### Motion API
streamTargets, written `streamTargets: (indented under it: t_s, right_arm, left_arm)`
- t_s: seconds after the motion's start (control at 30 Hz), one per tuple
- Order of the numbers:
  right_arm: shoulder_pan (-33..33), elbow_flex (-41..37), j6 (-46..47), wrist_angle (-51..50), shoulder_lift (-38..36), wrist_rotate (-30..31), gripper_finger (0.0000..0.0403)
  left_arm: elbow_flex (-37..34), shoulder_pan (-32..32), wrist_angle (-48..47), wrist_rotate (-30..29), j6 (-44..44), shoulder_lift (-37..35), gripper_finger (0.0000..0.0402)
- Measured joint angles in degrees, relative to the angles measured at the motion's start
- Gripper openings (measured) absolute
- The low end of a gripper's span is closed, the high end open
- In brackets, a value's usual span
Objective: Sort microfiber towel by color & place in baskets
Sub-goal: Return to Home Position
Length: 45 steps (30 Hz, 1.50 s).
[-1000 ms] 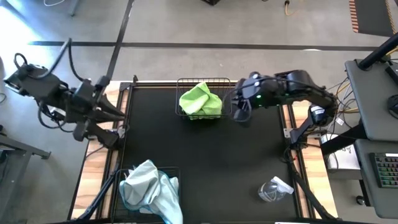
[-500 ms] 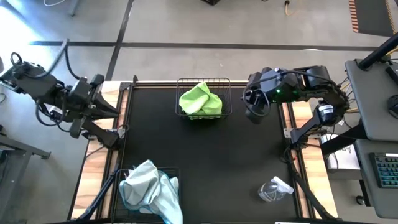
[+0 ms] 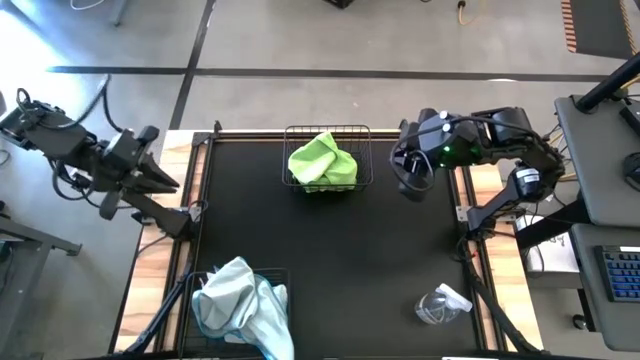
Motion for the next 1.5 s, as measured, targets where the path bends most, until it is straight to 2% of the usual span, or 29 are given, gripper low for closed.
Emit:
streamTargets:
  t_s: [0.27,0.43,0.97,1.13,1.4,1.5]
  right_arm:
    - [0.0,-10.2,4.0,0.5,-5.7,0.5,0.0059]
    - [0.0,-18.7,7.1,4.7,-10.6,0.5,0.0059]
    - [0.0,-48.1,9.0,28.9,-28.1,0.1,0.0059]
    - [0.0,-56.2,10.4,37.1,-32.9,-0.9,0.0059]
    - [0.0,-69.9,7.1,53.3,-39.5,-2.9,0.0059]
    - [0.0,-75.0,7.0,58.0,-42.6,-3.0,0.0059]
  left_arm:
    - [-13.3,0.0,10.1,-0.6,0.1,-11.4,0.0034]
    - [-23.5,0.0,17.3,-0.5,1.3,-17.8,0.0034]
    - [-54.3,0.0,39.5,2.2,1.1,-39.2,0.0034]
    - [-61.4,0.0,45.1,3.2,1.1,-45.3,0.0034]
    - [-71.4,0.0,52.0,3.9,1.4,-53.6,0.0034]
    - [-74.8,0.0,56.0,6.0,3.4,-57.0,0.0034]
